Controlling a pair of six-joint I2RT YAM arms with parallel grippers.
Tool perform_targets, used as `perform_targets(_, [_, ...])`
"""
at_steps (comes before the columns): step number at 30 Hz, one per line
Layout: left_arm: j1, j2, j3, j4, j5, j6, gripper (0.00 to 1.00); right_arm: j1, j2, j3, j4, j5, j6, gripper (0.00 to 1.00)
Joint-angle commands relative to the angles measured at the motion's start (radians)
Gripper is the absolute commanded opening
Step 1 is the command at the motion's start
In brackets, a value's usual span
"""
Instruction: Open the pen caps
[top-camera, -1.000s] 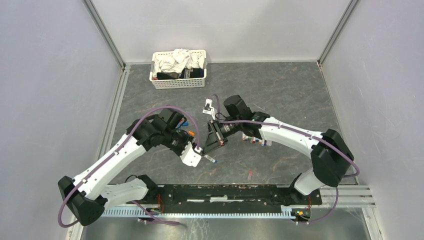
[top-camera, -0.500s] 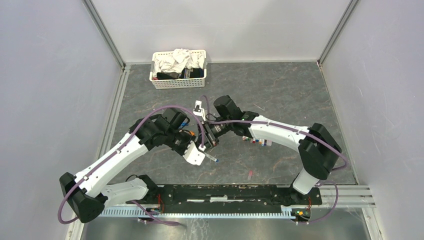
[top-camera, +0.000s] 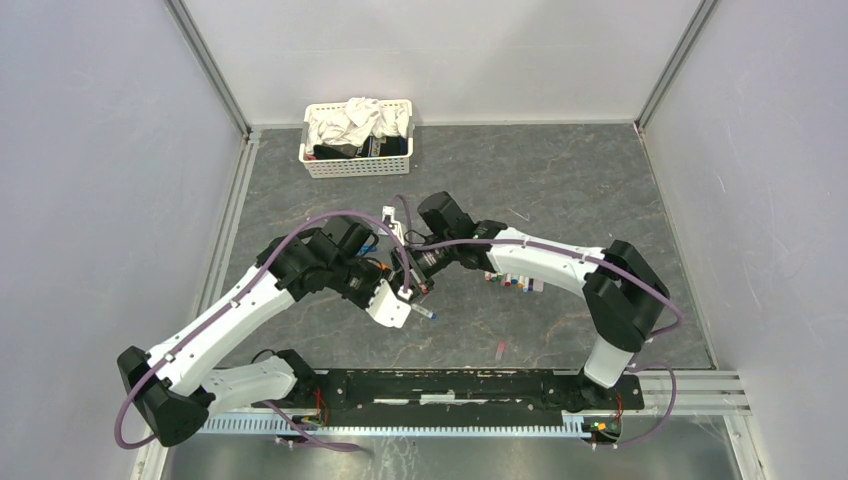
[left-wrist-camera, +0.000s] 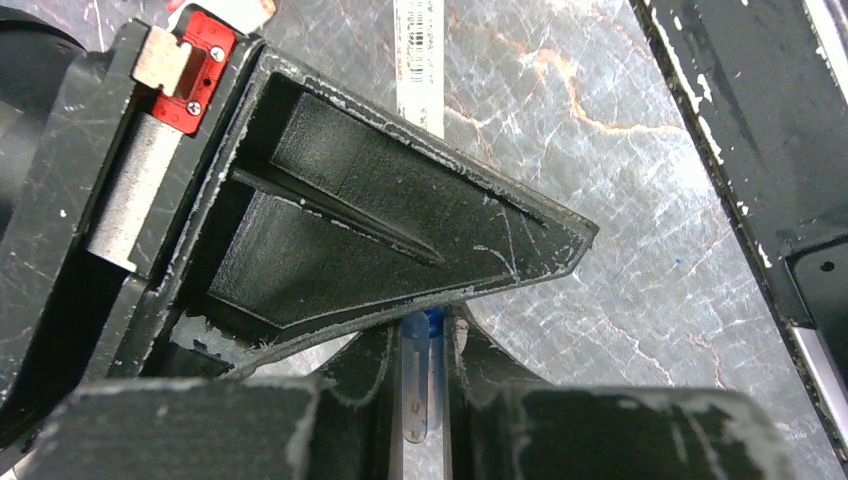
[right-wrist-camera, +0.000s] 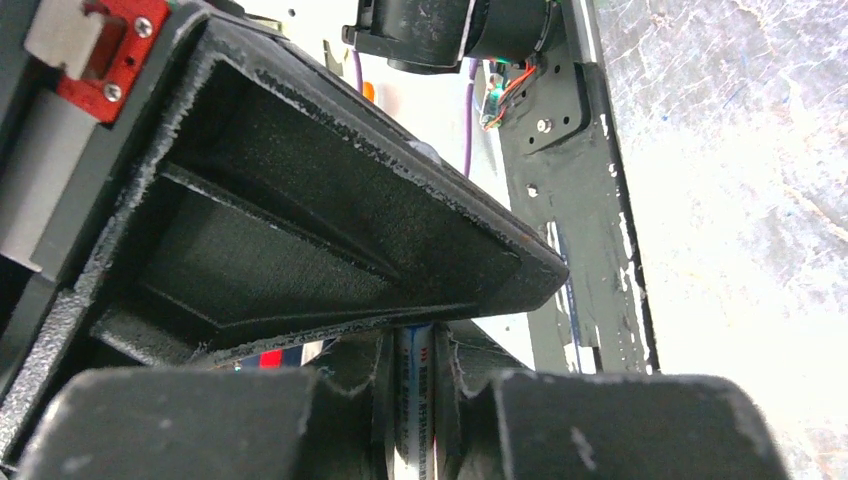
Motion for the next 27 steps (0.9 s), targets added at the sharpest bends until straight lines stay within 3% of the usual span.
perform_targets(1, [-0.006, -0.009, 0.031, 0.02, 0.027, 0.002, 0.02, -0.005, 0.049, 0.142, -0.068, 0.022, -0.13, 0.0])
perform_targets(4, [-0.006, 0.007, 0.034, 0.019, 0.019, 0.003, 0.02, -0.01, 0.107, 0.259, -0.179, 0.073, -0.208, 0.0])
perform_targets(8, [-0.006, 0.041, 0.056, 0.024, 0.005, -0.023, 0.02, -0.013, 0.189, 0.361, -0.198, 0.142, -0.231, 0.0])
perform_targets(16, [-0.005, 0.061, 0.02, 0.054, -0.085, -0.028, 0.02, -0.018, 0.25, 0.378, -0.25, 0.192, -0.333, 0.0])
perform_targets(19, [0.015, 0.077, -0.002, 0.069, -0.18, -0.026, 0.02, -0.02, 0.234, 0.339, -0.387, 0.218, -0.452, 0.0])
perform_targets(20, [0.058, 0.076, -0.012, 0.067, -0.217, 0.002, 0.02, -0.021, 0.201, 0.287, -0.464, 0.237, -0.509, 0.0])
perform_targets(22, [0.269, 0.069, -0.015, 0.042, -0.228, 0.132, 0.02, -0.021, -0.014, -0.053, -0.496, 0.292, -0.568, 0.0])
perform_targets(24, [0.566, 0.091, 0.017, 0.006, -0.177, 0.321, 0.02, -0.024, -0.307, -0.427, -0.344, 0.301, -0.48, 0.0])
perform_targets(25, [0.665, 0.118, 0.045, -0.021, -0.136, 0.379, 0.02, -0.036, -0.418, -0.529, -0.229, 0.302, -0.389, 0.0])
perform_targets(27, [0.616, 0.149, 0.097, -0.123, -0.086, 0.339, 0.02, -0.054, -0.42, -0.517, -0.205, 0.231, -0.374, 0.0])
